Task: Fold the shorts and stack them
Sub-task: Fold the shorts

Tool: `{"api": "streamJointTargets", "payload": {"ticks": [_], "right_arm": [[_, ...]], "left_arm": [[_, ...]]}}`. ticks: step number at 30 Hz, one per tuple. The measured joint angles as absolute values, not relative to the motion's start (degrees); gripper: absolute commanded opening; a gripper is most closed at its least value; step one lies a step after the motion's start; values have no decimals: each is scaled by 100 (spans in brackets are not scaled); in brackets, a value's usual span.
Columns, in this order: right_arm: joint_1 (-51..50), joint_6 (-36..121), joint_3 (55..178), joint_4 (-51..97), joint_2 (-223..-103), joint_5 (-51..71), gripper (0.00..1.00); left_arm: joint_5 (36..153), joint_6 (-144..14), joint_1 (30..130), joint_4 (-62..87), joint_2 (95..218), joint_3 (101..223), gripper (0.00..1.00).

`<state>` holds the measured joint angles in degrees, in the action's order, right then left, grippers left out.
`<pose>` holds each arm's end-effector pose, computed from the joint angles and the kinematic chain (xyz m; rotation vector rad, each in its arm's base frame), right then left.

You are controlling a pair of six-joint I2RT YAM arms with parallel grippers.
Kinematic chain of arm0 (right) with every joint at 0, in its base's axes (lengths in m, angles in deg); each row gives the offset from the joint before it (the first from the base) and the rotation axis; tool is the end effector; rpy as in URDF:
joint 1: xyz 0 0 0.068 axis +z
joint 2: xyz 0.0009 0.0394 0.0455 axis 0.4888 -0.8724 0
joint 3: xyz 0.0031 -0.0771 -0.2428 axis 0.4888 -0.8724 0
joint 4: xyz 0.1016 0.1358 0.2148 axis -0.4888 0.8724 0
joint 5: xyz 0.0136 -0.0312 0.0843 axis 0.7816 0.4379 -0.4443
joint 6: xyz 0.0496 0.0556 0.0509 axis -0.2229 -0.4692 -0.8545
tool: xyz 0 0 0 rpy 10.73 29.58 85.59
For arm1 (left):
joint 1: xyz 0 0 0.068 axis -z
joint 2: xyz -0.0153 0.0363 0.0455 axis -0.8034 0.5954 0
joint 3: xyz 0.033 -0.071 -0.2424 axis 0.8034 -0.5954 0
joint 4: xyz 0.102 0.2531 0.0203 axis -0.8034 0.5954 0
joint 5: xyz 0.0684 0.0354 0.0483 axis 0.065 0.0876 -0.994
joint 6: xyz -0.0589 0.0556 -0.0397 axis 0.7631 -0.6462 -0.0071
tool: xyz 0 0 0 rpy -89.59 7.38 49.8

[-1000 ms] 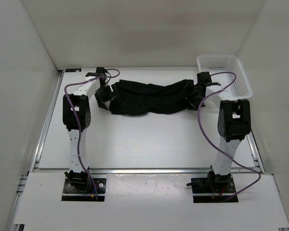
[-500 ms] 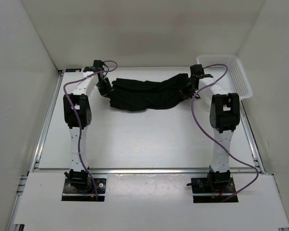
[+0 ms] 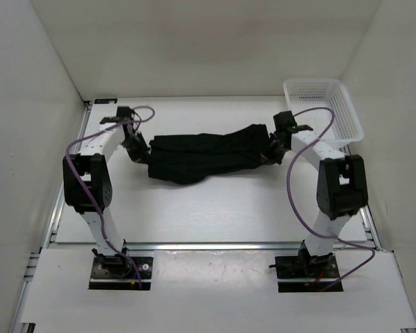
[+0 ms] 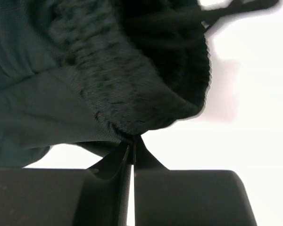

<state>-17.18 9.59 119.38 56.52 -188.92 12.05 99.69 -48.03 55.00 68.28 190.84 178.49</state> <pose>0.4082 0.0953 0.1410 0.6203 2.6494 0.4078 0.4051 -0.0296 0.1611 -0.6281 2.8390 -0.4336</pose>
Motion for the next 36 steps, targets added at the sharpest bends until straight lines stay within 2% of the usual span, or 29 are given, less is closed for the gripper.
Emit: {"api": "streamJointTargets", "payload": {"ticks": [1, 2, 3, 4, 5, 6, 8, 11, 12, 13, 14, 15, 16, 17, 18, 19, 20, 21, 22, 23, 24, 25, 28, 30, 32, 33, 36], "right_arm": [[-1664, 977, 11542, 5636, -18573, 1247, 10], [-1622, 981, 11184, 5632, -18302, 1284, 24], [-1572, 1016, 10766, 5654, -17991, 1308, 63], [-1541, 1018, 10432, 5698, -17751, 1328, 76], [-1520, 1033, 10157, 5713, -17563, 1349, 83], [-1493, 1082, 9840, 5722, -17347, 1376, 92], [-1474, 1075, 9448, 5857, -17021, 1456, 99], [-1471, 1123, 9276, 6183, -16483, 1684, 99], [-1471, 1160, 9306, 6266, -16282, 1771, 99], [-1471, 1204, 9372, 6362, -16094, 1874, 99], [-1471, 1245, 9470, 6452, -15928, 1968, 95], [-1471, 1298, 9608, 6539, -15804, 2049, 86], [-1471, 1364, 9772, 6602, -15725, 2110, 61], [-1471, 1438, 9912, 6616, -15683, 2165, 41], [-1471, 1475, 10060, 6624, -15670, 2191, 26], [-1471, 1497, 10189, 6618, -15679, 2200, 17], [-1471, 1508, 10314, 6605, -15716, 2208, 17], [-1471, 1549, 10425, 6613, -15773, 2200, 17], [-1471, 1573, 10559, 6611, -15873, 2193, 24], [-1471, 1602, 10692, 6613, -16011, 2182, 45], [-1471, 1632, 10845, 6609, -16184, 2171, 50], [-1471, 1704, 11022, 6613, -16400, 2147, 52], [-1489, 1838, 11571, 6596, -17137, 2007, 53], [-1495, 1873, 11885, 6559, -17600, 1905, 57], [-1500, 1897, 12126, 6480, -18024, 1819, 64], [-1500, 1912, 12244, 6465, -18230, 1767, 67], [-1500, 1923, 12546, 6401, -18787, 1662, 71]], "left_arm": [[9934, -4768, 5541, 6763, 18863, 17344, 18], [9910, -4749, 5583, 6780, 18693, 16940, 28], [9882, -4722, 5624, 6769, 18511, 16500, 46], [9856, -4676, 5648, 6761, 18336, 16087, 65], [9825, -4650, 5662, 6809, 18190, 15751, 93], [9801, -4657, 5666, 6839, 18076, 15515, 100], [9718, -4563, 5668, 6911, 17829, 15193, 100], [9585, -4534, 5668, 7025, 17475, 15261, 99], [9537, -4534, 5677, 7051, 17386, 15386, 91], [9484, -4558, 5699, 7110, 17340, 15585, 53], [9443, -4554, 5723, 7139, 17335, 15814, 35], [9392, -4606, 5764, 7121, 17353, 16041, 22], [9344, -4641, 5834, 7108, 17381, 16260, 11], [9292, -4665, 5911, 7104, 17431, 16455, 11], [9248, -4729, 6009, 7108, 17528, 16667, 11], [9207, -4773, 6114, 7104, 17661, 16872, 12], [9154, -4810, 6199, 7093, 17827, 17047, 23], [9115, -4853, 6269, 7097, 18033, 17206, 53], [9095, -4915, 6339, 7099, 18264, 17357, 69], [9065, -4936, 6383, 7119, 18494, 17488, 80], [8995, -4954, 6411, 7145, 18745, 17617, 88], [8936, -4958, 6416, 7171, 18981, 17720, 91], [8772, -5000, 6407, 7241, 19538, 17926, 91], [8704, -5022, 6394, 7289, 19779, 18013, 86], [8658, -5039, 6374, 7322, 19963, 18124, 77], [8645, -5033, 6365, 7324, 20015, 18173, 62], [8623, -5035, 6354, 7318, 20185, 18341, 29]]}}
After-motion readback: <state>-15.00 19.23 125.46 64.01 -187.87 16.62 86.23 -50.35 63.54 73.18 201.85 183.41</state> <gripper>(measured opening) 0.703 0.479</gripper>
